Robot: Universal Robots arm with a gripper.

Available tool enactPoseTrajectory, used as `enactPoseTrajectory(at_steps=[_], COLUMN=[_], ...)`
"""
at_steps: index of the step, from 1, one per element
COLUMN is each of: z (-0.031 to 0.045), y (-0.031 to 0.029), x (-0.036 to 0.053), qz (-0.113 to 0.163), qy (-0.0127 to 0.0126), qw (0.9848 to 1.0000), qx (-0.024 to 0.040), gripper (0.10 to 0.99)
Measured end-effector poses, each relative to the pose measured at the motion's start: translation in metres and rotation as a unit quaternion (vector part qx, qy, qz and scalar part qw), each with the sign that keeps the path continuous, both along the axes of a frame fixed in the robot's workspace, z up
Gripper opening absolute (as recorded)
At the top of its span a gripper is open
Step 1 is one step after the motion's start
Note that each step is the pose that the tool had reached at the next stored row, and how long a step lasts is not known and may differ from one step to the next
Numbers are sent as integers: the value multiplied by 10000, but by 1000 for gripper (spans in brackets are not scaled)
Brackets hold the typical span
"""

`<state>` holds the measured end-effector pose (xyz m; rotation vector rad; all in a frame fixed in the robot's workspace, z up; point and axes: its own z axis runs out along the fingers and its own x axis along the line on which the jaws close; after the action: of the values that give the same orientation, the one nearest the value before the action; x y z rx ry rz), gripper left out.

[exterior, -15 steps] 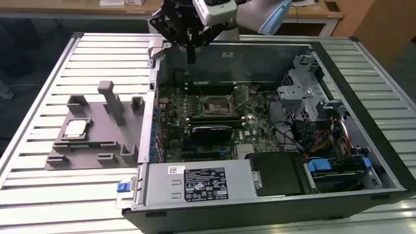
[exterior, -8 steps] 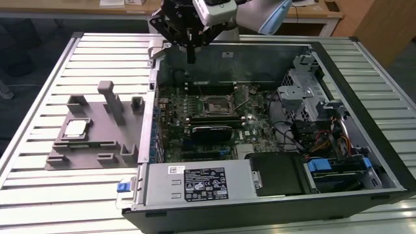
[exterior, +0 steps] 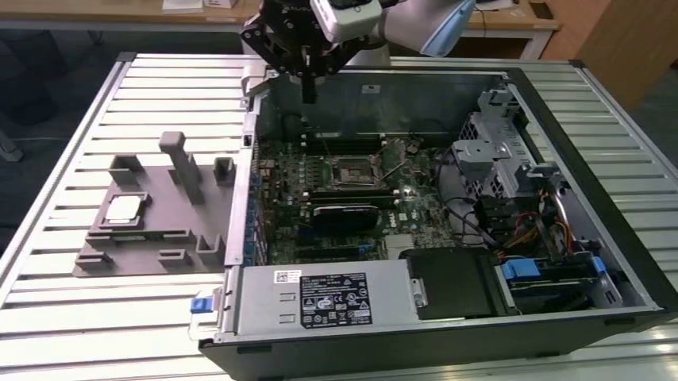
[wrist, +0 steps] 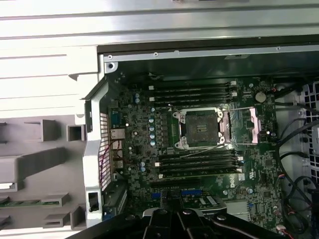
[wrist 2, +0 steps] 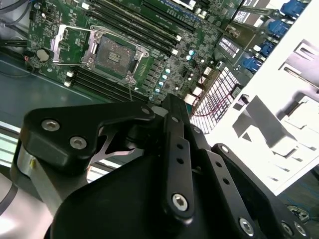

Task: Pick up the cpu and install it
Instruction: 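Reach for the cpu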

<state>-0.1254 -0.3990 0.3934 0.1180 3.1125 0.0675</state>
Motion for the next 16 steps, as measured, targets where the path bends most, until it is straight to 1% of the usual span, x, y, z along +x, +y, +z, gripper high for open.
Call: enactPoseTrajectory(at_steps=[16], z=[0], y=[0], x=[-199], qz=[0], qy=[0], qw=[10000], qx=[0], gripper=[106])
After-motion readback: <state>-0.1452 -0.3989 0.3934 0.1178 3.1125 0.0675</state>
